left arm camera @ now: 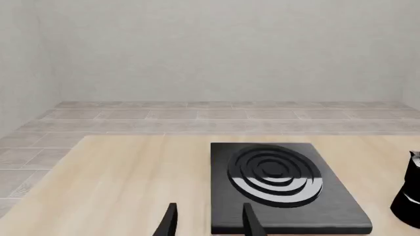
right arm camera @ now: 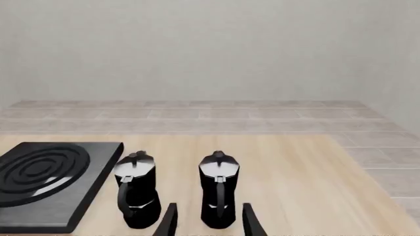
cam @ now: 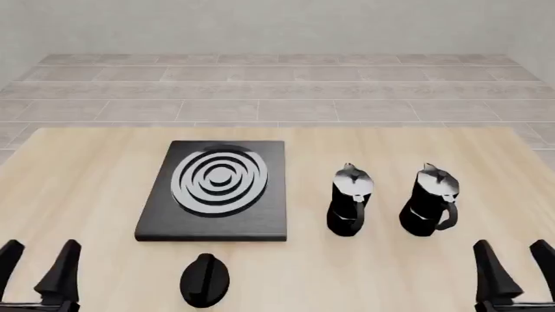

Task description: Put both moka pots on the stove.

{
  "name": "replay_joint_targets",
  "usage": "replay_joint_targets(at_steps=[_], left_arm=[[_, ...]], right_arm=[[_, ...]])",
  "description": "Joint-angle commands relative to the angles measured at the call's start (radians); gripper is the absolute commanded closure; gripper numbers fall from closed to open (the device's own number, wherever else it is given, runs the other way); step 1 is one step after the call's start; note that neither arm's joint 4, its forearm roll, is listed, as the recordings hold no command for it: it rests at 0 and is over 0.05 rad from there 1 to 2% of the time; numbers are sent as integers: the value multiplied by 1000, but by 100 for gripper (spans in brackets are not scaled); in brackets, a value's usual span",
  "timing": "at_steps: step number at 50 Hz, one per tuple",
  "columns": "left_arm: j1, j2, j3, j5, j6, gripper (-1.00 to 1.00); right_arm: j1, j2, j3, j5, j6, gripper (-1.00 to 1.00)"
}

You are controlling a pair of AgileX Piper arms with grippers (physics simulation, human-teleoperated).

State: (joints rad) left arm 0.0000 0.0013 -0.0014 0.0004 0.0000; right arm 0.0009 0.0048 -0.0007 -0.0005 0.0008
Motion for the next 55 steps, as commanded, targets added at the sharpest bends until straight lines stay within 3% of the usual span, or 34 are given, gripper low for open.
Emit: replay_joint_targets(at_steps=[1,15,20,26,30,32,45,55], left_arm=[[0,3,-4,2,0,-100],[0,3,-3,0,0,-100],[0,3,-3,0,0,-100],[0,3,-3,0,0,-100],[0,3,-3,0,0,-100],[0,3,-3,0,0,-100],[0,4,-3,1,0,-100],[0,3,-3,0,0,-100]], right_arm=[[10,14,-2,-1,0,-100],[25,50,0,-22,1,-100],[72,70,-3,-39,-6,-100],[152,111,-12,-46,38,-100],[181,167,-16,-68,49,-100],[197,217,-19,-83,80,-100],[271,324,-37,-118,90,-100],[335,512,-56,-211,98,-100]])
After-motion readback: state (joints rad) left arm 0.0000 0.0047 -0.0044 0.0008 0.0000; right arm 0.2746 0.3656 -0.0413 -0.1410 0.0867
